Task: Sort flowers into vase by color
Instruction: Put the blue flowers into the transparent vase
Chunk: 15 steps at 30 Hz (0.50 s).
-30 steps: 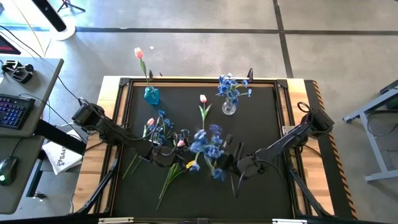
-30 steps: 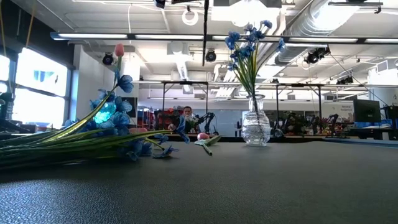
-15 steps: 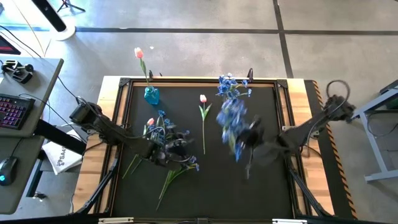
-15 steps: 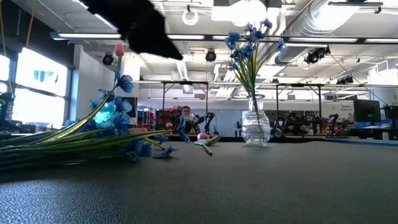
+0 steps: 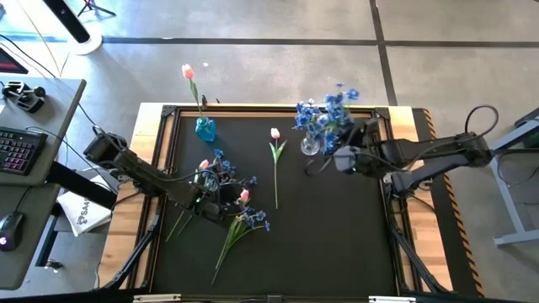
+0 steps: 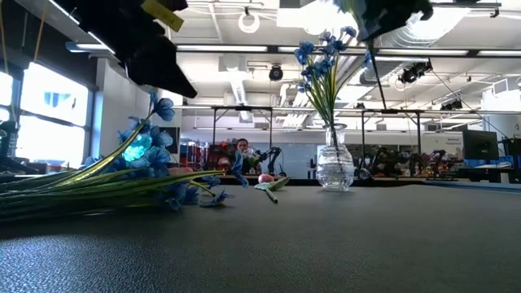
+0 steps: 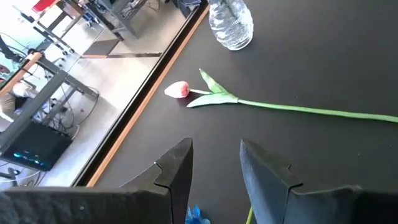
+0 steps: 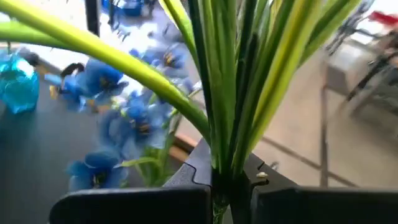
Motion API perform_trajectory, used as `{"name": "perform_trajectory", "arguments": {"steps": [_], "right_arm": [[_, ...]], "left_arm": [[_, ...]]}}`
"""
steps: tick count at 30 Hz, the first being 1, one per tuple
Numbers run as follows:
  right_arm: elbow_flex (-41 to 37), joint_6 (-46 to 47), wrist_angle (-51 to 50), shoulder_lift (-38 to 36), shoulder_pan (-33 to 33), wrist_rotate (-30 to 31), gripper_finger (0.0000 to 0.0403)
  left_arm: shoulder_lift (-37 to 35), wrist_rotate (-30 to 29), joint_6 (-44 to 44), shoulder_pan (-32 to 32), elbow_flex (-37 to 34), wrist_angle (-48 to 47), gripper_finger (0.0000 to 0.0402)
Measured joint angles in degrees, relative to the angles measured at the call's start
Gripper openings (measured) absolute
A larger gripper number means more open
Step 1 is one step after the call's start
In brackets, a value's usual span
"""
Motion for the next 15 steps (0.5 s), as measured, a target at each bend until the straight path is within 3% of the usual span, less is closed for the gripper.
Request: {"name": "perform_trajectory", "arguments": {"steps": [6,13,15], "right_arm": [[0.0,-19.5,17.9,1.1,-4.5,-14.4,0.0005],[-0.4,-22.1,21.5,0.8,-10.7,-14.3,0.0005],[-3.0,-23.2,26.5,0.1,-11.9,-15.6,0.0005]], "left_arm": [[0.0,0.2,-0.4,-1.1,-1.7,2.0,0.0122],[0.0,0.1,-2.4,-3.5,-2.7,2.1,0.0122],[0.0,0.1,-2.5,-4.0,-2.7,2.1,0.0122]]}}
